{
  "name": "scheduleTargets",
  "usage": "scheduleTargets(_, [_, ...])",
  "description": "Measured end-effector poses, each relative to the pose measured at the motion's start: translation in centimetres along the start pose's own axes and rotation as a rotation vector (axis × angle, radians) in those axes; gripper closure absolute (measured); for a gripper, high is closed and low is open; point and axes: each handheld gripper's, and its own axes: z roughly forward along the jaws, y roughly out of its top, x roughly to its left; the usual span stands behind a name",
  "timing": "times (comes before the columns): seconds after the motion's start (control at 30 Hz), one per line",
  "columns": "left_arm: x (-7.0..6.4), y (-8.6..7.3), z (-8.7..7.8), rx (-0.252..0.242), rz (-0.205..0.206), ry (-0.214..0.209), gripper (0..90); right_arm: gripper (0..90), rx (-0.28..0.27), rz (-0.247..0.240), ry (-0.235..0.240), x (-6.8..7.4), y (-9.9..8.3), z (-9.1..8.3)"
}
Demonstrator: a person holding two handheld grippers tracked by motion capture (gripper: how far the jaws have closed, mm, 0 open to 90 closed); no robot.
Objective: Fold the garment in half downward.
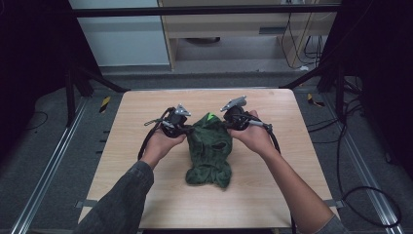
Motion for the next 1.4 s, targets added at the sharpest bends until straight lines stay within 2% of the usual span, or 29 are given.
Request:
scheduleTargets(0.27, [0.7, 0.4, -0.2, -0.019, -0.009, 0.009, 83.3, 85.4, -0.008, -0.011, -0.02, 0.0, 1.4, 0.1])
scheduleTargets(0.43, [0.8, 0.3, -0.2, -0.015, -0.003, 0.016, 83.3, 85.4, -0.012, -0.02, -0.021, 0.1, 1.5, 0.1])
scheduleTargets(0.87, [0.2, -0.9, -0.6, -0.013, 0.018, 0.02, 83.3, 85.5, -0.032, -0.048, -0.013, 0.9, 0.0, -0.7])
scheduleTargets(1.4, [-2.0, -3.1, -1.7, -0.029, 0.065, 0.007, 83.2, 85.4, -0.065, -0.086, 0.019, 3.3, -2.4, -1.8])
